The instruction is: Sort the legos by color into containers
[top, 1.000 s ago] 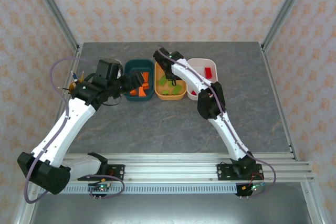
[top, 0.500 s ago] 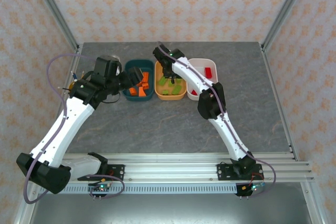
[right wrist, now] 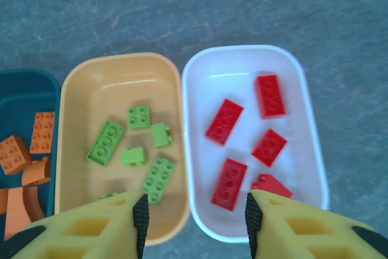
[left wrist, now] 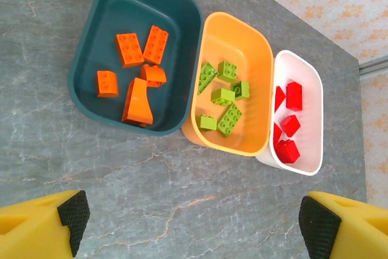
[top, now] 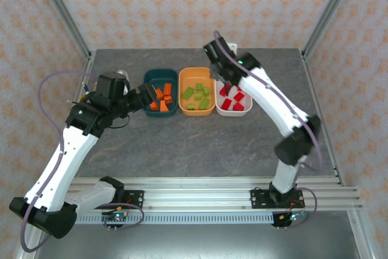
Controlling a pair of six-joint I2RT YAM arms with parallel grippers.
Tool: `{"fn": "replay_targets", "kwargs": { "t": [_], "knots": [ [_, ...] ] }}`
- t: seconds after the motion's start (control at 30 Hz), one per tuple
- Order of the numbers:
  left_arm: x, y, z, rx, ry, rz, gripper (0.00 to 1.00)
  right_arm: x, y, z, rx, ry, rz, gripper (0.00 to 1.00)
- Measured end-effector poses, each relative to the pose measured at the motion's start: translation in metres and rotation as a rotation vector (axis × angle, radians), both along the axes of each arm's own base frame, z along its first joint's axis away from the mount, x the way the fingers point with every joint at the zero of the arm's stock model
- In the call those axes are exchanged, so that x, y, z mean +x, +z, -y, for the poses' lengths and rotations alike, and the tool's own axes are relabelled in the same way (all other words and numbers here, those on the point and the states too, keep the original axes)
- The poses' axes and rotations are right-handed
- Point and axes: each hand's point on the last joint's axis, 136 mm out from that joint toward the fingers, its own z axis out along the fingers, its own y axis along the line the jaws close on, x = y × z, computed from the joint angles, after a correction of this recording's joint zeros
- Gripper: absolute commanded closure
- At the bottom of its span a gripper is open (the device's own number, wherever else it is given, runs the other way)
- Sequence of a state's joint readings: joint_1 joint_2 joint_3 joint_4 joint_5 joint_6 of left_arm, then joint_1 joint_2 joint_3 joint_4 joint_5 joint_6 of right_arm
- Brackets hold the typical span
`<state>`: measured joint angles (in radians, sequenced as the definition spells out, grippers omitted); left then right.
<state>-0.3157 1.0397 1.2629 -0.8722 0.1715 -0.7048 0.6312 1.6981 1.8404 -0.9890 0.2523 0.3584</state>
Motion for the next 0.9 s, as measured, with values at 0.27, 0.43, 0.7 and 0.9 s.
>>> {"fn": "replay_targets", "kwargs": {
  "t": [0.27, 0.43, 0.7, 0.9],
  "knots": [
    [-0.012, -0.02, -0.011, 0.012, 0.025, -0.045, 0.0, -0.112, -0.02, 0.089, 0.042, -0.056, 0.049, 0.0],
    [-0.012, -0.023, -0.012, 0.029, 0.019, -0.049, 0.0, -0.149, -0.022, 0.117, 0.1, -0.081, 0.1, 0.0],
    [-0.006, -0.017, -0.05, 0.247, 0.118, -0.011, 0.0, -0.146, 0.0, 0.156, -0.009, -0.251, 0.221, 0.0],
    [-0.004, -0.028, -0.092, 0.473, 0.239, 0.098, 0.0, -0.14, -0.01, 0.2, -0.057, -0.427, 0.361, 0.0]
  ]
}}
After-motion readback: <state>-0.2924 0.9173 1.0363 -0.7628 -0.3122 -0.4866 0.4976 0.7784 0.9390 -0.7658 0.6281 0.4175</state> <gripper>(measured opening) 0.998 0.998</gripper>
